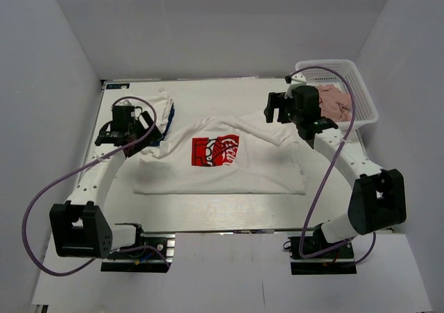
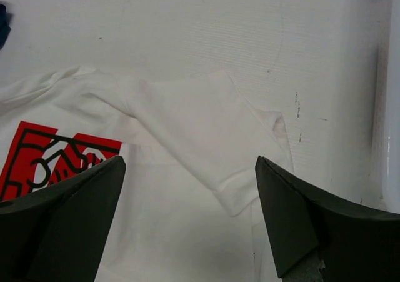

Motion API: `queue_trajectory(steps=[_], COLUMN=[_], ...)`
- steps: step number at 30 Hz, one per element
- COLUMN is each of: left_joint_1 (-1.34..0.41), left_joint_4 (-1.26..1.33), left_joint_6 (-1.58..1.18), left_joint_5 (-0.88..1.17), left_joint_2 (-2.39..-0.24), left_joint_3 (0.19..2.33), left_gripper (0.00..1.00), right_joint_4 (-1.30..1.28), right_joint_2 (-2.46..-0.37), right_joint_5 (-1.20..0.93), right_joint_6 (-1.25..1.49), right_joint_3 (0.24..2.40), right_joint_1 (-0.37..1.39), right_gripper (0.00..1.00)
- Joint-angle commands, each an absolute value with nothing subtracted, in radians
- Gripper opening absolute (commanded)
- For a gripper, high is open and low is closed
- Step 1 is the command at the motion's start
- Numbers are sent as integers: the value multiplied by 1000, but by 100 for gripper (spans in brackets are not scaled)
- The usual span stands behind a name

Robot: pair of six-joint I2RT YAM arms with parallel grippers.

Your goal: Fold and stack the t-shirts

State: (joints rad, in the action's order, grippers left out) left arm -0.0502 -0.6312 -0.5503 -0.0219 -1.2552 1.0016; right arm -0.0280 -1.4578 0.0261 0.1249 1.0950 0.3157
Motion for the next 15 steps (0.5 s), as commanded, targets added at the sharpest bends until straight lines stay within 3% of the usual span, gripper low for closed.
queue_trajectory(steps=[1,15], left_joint_1=[-37,-28], left_joint_4=[-560,-480], left_joint_6=[-557,-546], left_joint_5=[-41,-130], left_joint_2=[-1321,-1873], left_joint_3=[994,1327], left_gripper=[100,100], right_joint_4=[-18,-64], right_joint_2=[-1462,-1577], right_joint_5=[-32,-40], right_joint_6=[150,155], right_joint_3=[1078,1149], right_joint_1=[318,314], right_gripper=[90,90])
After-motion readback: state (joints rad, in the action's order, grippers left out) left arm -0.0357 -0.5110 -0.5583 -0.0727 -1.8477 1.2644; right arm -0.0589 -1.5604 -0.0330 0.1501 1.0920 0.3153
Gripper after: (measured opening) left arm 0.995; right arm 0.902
